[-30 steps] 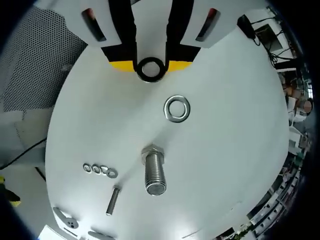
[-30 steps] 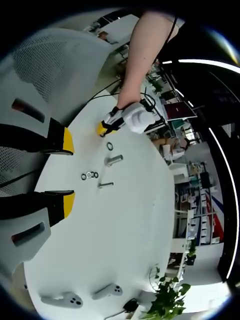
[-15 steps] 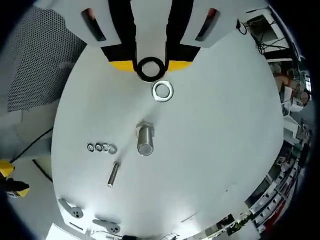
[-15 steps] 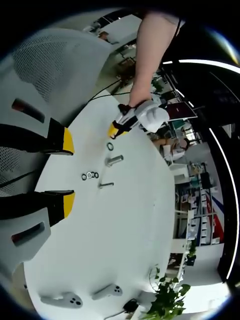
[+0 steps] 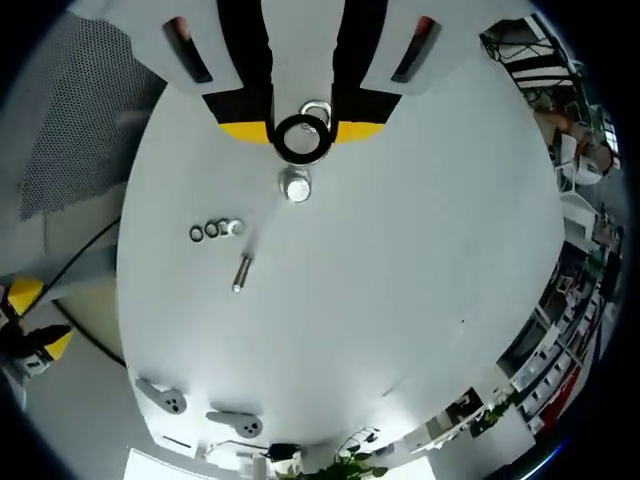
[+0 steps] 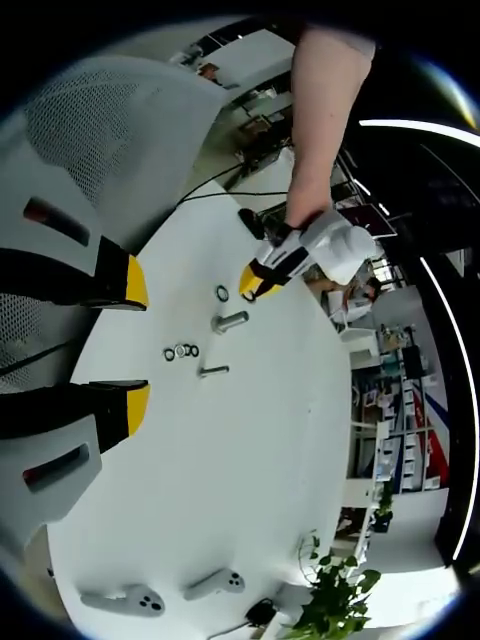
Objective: Place the washer onto the threaded stud by aligning its center hole with the stud, sliding it down to the base, and recovering from edge contact or off-axis alignment until the washer reaches the visible bottom stop.
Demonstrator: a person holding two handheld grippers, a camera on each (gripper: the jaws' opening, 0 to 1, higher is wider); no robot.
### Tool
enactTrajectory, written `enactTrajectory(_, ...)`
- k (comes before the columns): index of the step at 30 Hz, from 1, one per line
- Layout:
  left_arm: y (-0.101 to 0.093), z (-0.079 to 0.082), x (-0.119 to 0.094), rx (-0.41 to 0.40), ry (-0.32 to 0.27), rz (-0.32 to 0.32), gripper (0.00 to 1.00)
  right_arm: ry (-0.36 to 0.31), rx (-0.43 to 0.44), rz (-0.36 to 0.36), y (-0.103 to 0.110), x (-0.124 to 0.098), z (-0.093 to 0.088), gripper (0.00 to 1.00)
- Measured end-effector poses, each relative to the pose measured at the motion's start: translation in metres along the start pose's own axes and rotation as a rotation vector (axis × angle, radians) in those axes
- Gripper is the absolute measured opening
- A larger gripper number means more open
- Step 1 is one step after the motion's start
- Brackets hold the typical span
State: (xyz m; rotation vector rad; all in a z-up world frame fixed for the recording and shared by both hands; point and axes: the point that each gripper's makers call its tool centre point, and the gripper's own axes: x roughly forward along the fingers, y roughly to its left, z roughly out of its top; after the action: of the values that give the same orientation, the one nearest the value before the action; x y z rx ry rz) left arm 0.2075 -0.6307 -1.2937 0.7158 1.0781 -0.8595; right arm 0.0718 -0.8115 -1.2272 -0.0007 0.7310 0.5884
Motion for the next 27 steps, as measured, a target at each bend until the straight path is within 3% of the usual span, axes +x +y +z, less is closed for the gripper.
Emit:
enactTrajectory(13, -0.003, 0.022, 0.006, 0.047, 0.004, -0.016, 0.19, -0.004, -0.001, 0.002, 0.0, 0.0, 0.001, 0.3)
enactTrajectory(27, -0.003, 0.023, 0.02, 0.082, 0.06, -0.031, 0.19, -0.003, -0.001, 0.005, 0.0, 0.0, 0.001, 0.3)
